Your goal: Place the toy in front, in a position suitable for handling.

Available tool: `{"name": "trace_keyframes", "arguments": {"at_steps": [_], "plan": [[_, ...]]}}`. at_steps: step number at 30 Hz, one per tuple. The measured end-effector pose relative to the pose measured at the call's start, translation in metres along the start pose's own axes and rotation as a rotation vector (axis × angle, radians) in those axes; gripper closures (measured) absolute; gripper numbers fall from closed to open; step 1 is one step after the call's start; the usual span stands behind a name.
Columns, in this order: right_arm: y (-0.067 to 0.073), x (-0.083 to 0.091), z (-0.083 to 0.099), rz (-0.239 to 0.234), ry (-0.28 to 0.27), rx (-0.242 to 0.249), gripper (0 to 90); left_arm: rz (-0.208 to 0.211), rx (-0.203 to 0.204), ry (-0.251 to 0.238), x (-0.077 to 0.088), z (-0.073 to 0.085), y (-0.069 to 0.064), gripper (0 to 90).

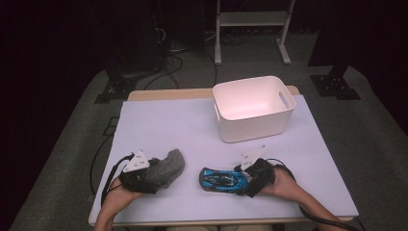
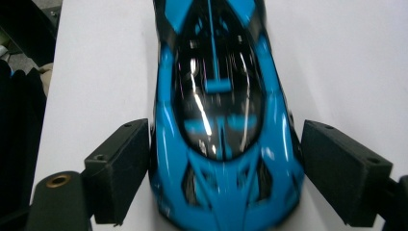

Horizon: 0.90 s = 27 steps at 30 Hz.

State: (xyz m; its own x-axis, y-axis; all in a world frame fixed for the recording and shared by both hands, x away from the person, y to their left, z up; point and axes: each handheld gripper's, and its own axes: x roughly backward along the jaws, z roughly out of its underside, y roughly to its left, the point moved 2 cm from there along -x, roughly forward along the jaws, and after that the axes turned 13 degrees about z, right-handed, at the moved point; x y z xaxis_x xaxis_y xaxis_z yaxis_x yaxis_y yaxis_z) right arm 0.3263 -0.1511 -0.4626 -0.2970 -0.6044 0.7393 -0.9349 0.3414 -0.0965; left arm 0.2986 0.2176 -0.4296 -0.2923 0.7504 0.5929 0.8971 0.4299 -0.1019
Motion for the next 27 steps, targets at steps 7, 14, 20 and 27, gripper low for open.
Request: {"name": "trace_keyframes", "arguments": {"at_steps": [7, 14, 20, 27], "plan": [[-0.002, 0.003, 0.008, 0.003, -0.010, -0.021, 17.4, 0.026, -0.007, 0.073, -0.011, 0.002, 0.005, 40.3], [0.000, -0.002, 0.009, 0.003, -0.010, -0.013, 17.2, 0.032, 0.017, 0.121, -0.016, 0.009, 0.014, 69.0], [0.000, -0.002, 0.010, 0.007, -0.017, -0.007, 17.2, 0.088, -0.020, 0.102, -0.015, -0.004, 0.004, 73.4], [0.000, -0.001, 0.009, -0.001, -0.011, -0.024, 17.1, 0.169, -0.123, 0.074, -0.023, -0.041, -0.019, 73.3]]}}
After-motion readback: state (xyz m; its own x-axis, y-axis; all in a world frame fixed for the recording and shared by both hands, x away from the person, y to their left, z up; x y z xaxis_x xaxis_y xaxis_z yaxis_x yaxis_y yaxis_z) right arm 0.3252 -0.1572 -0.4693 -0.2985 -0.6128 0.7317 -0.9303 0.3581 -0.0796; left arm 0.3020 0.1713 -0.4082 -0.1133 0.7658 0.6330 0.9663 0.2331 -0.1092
